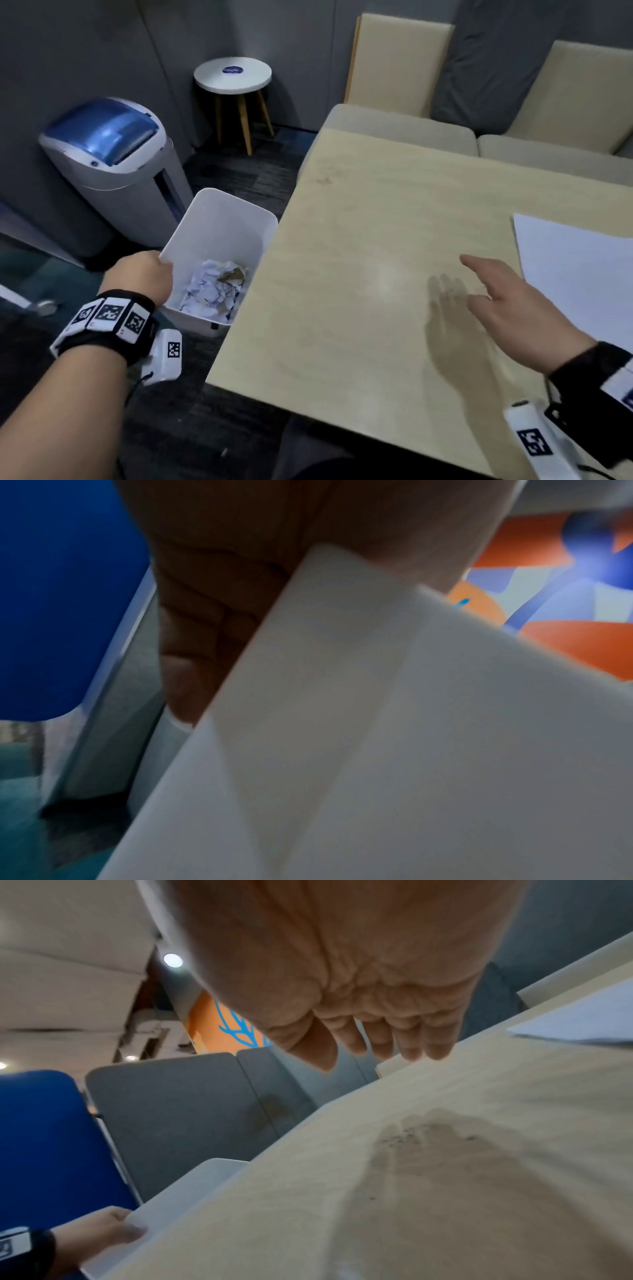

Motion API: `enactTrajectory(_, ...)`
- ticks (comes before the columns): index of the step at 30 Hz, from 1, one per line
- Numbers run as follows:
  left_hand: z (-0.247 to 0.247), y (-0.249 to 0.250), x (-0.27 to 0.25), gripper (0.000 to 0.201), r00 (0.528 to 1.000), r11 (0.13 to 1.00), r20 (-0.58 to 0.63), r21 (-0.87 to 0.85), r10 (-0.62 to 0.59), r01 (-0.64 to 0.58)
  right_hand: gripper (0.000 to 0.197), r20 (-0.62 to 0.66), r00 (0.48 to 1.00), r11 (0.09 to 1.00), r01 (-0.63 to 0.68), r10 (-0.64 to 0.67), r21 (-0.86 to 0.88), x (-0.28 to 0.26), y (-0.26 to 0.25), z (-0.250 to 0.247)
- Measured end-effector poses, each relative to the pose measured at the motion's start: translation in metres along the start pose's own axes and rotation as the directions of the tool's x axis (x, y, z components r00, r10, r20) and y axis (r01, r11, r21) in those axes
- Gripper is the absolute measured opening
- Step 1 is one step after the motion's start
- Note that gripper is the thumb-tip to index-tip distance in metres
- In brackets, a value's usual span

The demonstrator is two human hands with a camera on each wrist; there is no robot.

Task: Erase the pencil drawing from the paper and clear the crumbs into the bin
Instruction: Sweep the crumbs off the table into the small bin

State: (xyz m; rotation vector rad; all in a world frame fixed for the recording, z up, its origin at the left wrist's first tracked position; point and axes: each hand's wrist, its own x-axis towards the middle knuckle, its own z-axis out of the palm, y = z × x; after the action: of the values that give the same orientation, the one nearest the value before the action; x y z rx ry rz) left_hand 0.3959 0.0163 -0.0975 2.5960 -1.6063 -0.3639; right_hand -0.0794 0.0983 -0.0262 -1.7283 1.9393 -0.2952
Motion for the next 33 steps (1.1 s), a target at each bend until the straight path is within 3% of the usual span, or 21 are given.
enactTrajectory(8,0.000,0.019,-0.012,0.041,0.995,0.996,0.045,0.027,-0.085,0.083,0.061,-0.070,0.981,0.981,-0.178,0.183,0.078,-0.020,0.019,0.003)
enactTrajectory(12,0.007,0.017,-0.010,0.043,0.992,0.994,0.068,0.039,-0.108,0.105,0.079,0.034,0.984,0.985,-0.171,0.173,-0.035,-0.045,0.018,0.042)
enactTrajectory(15,0.009,0.014,-0.009,0.044,0.990,0.993,0.085,0.034,-0.113,0.111,0.082,0.000,0.978,0.973,-0.207,0.208,-0.100,-0.054,0.015,0.066)
enactTrajectory(22,0.008,0.013,-0.008,0.040,0.992,0.998,0.114,-0.001,-0.059,0.060,0.080,-0.109,0.950,0.938,-0.309,0.294,-0.160,-0.031,0.026,0.076)
enactTrajectory(28,0.010,0.009,-0.005,0.042,0.991,1.000,0.135,-0.012,-0.013,0.014,0.081,-0.108,0.938,0.907,-0.346,0.330,-0.238,-0.029,0.025,0.084)
enactTrajectory(33,0.006,0.008,-0.007,0.041,0.989,1.000,0.144,-0.021,0.025,-0.022,0.081,-0.057,0.947,0.931,-0.322,0.317,-0.171,-0.042,0.013,0.088)
